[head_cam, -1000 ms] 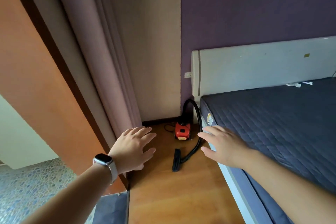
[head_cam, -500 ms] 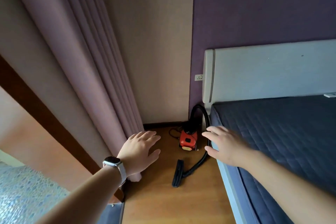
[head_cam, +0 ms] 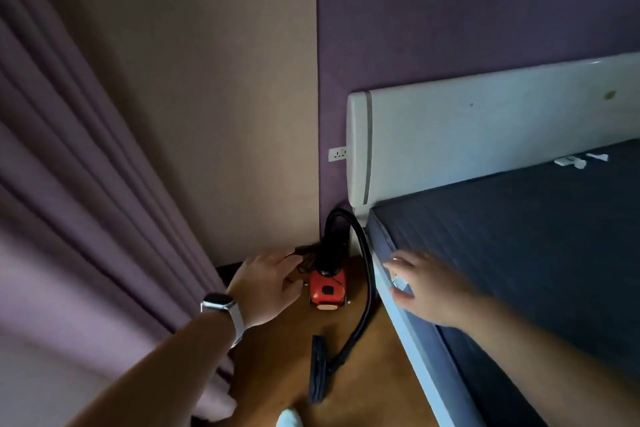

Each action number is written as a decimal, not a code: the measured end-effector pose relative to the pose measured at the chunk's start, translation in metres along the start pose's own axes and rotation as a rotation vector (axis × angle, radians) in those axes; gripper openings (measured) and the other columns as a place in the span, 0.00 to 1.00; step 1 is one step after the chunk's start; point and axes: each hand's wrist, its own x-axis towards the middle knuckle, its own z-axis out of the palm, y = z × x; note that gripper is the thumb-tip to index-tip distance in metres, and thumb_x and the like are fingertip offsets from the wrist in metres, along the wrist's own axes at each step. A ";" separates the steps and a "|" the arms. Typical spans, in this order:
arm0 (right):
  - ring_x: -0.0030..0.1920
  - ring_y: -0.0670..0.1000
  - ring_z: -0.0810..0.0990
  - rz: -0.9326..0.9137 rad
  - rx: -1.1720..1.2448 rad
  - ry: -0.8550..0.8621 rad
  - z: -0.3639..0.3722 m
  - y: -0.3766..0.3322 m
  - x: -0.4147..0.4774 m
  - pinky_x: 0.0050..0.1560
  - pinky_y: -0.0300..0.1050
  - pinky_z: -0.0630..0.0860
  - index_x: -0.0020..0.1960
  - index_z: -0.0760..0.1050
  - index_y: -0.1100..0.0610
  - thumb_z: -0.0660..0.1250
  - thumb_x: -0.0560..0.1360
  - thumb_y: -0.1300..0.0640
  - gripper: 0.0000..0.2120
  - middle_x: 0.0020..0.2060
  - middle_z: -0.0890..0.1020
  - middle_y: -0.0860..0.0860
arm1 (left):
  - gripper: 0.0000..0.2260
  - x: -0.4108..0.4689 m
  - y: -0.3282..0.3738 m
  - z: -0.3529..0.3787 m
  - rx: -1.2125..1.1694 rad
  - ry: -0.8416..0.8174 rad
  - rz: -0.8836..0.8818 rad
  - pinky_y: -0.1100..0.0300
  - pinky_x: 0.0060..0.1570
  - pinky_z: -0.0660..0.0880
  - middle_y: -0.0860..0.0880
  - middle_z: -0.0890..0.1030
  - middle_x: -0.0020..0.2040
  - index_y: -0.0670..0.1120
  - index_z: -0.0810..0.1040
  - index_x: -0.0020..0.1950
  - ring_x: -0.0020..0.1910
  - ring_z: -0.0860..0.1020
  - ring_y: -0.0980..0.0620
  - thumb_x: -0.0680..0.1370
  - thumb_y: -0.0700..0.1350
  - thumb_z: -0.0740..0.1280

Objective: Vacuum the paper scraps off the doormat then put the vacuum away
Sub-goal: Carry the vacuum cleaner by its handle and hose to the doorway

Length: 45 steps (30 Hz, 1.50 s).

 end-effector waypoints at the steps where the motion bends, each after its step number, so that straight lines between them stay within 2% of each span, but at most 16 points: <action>1: 0.69 0.49 0.68 0.015 0.006 -0.005 0.001 0.002 0.014 0.65 0.45 0.67 0.75 0.65 0.48 0.52 0.78 0.38 0.28 0.72 0.68 0.44 | 0.22 0.018 -0.013 0.002 -0.016 -0.016 0.020 0.50 0.52 0.78 0.49 0.82 0.60 0.50 0.81 0.62 0.56 0.81 0.47 0.74 0.60 0.60; 6: 0.58 0.52 0.79 0.068 0.026 0.045 -0.005 0.002 0.075 0.54 0.45 0.74 0.66 0.75 0.53 0.63 0.76 0.45 0.22 0.60 0.79 0.48 | 0.25 0.097 -0.069 0.017 -0.073 -0.075 0.120 0.49 0.64 0.71 0.46 0.77 0.67 0.47 0.76 0.69 0.66 0.75 0.45 0.76 0.58 0.60; 10: 0.57 0.50 0.78 0.100 0.067 0.025 0.001 0.011 0.108 0.55 0.45 0.75 0.67 0.73 0.52 0.60 0.76 0.43 0.23 0.59 0.79 0.48 | 0.25 0.143 -0.091 0.035 -0.094 -0.123 0.120 0.52 0.68 0.66 0.49 0.71 0.73 0.49 0.70 0.74 0.71 0.68 0.48 0.79 0.58 0.61; 13: 0.60 0.51 0.76 0.131 0.082 -0.018 0.011 0.031 0.135 0.59 0.46 0.74 0.69 0.72 0.52 0.61 0.76 0.44 0.24 0.62 0.77 0.48 | 0.24 0.175 -0.098 0.053 -0.125 -0.158 0.100 0.53 0.68 0.65 0.49 0.70 0.74 0.50 0.69 0.74 0.72 0.67 0.49 0.80 0.57 0.61; 17: 0.59 0.52 0.78 0.131 0.132 -0.016 0.031 0.059 0.169 0.56 0.48 0.76 0.67 0.74 0.53 0.57 0.75 0.41 0.27 0.60 0.78 0.49 | 0.24 0.209 -0.099 0.074 -0.151 -0.213 0.054 0.53 0.69 0.64 0.50 0.70 0.73 0.50 0.69 0.74 0.72 0.67 0.50 0.80 0.58 0.61; 21: 0.64 0.50 0.74 0.145 0.247 -0.048 0.062 0.099 0.218 0.60 0.47 0.73 0.71 0.70 0.53 0.62 0.77 0.44 0.25 0.65 0.75 0.48 | 0.23 0.250 -0.091 0.099 -0.240 -0.261 -0.085 0.55 0.67 0.67 0.49 0.73 0.71 0.49 0.70 0.72 0.69 0.70 0.50 0.80 0.56 0.63; 26: 0.65 0.53 0.73 0.257 0.400 -0.118 0.105 0.151 0.275 0.61 0.50 0.74 0.72 0.69 0.55 0.64 0.78 0.48 0.24 0.66 0.74 0.51 | 0.20 0.302 -0.074 0.140 -0.566 -0.344 -0.443 0.57 0.65 0.68 0.48 0.75 0.68 0.46 0.73 0.70 0.65 0.73 0.51 0.80 0.52 0.64; 29: 0.66 0.57 0.73 0.346 0.443 -0.198 0.131 0.178 0.308 0.62 0.54 0.73 0.73 0.68 0.56 0.64 0.78 0.49 0.25 0.68 0.72 0.54 | 0.17 0.328 -0.072 0.173 -0.742 -0.354 -0.629 0.60 0.59 0.70 0.48 0.78 0.63 0.45 0.75 0.67 0.57 0.74 0.54 0.81 0.51 0.64; 31: 0.66 0.57 0.73 0.378 0.455 -0.254 0.155 0.192 0.325 0.61 0.53 0.73 0.74 0.66 0.55 0.64 0.78 0.49 0.26 0.69 0.71 0.54 | 0.17 0.346 -0.076 0.200 -0.775 -0.385 -0.684 0.61 0.57 0.69 0.47 0.78 0.62 0.46 0.75 0.66 0.56 0.73 0.55 0.80 0.51 0.65; 36: 0.64 0.56 0.74 0.425 0.440 -0.341 0.227 0.211 0.358 0.58 0.51 0.75 0.74 0.65 0.55 0.64 0.78 0.49 0.27 0.69 0.72 0.54 | 0.17 0.394 -0.107 0.277 -0.760 -0.507 -0.669 0.61 0.55 0.69 0.49 0.78 0.59 0.46 0.75 0.67 0.57 0.75 0.52 0.80 0.51 0.66; 42: 0.69 0.56 0.71 0.612 0.574 -0.383 0.331 0.203 0.399 0.65 0.48 0.68 0.76 0.62 0.56 0.65 0.78 0.49 0.30 0.72 0.70 0.55 | 0.21 0.419 -0.140 0.393 -0.708 -0.652 -0.613 0.53 0.62 0.73 0.48 0.77 0.64 0.47 0.72 0.69 0.60 0.76 0.49 0.78 0.53 0.66; 45: 0.66 0.55 0.73 0.679 0.644 -0.322 0.375 0.202 0.424 0.59 0.44 0.67 0.72 0.66 0.54 0.67 0.76 0.51 0.27 0.67 0.73 0.54 | 0.25 0.423 -0.151 0.453 -0.723 -0.690 -0.613 0.56 0.56 0.75 0.48 0.76 0.65 0.47 0.69 0.72 0.57 0.76 0.51 0.77 0.54 0.67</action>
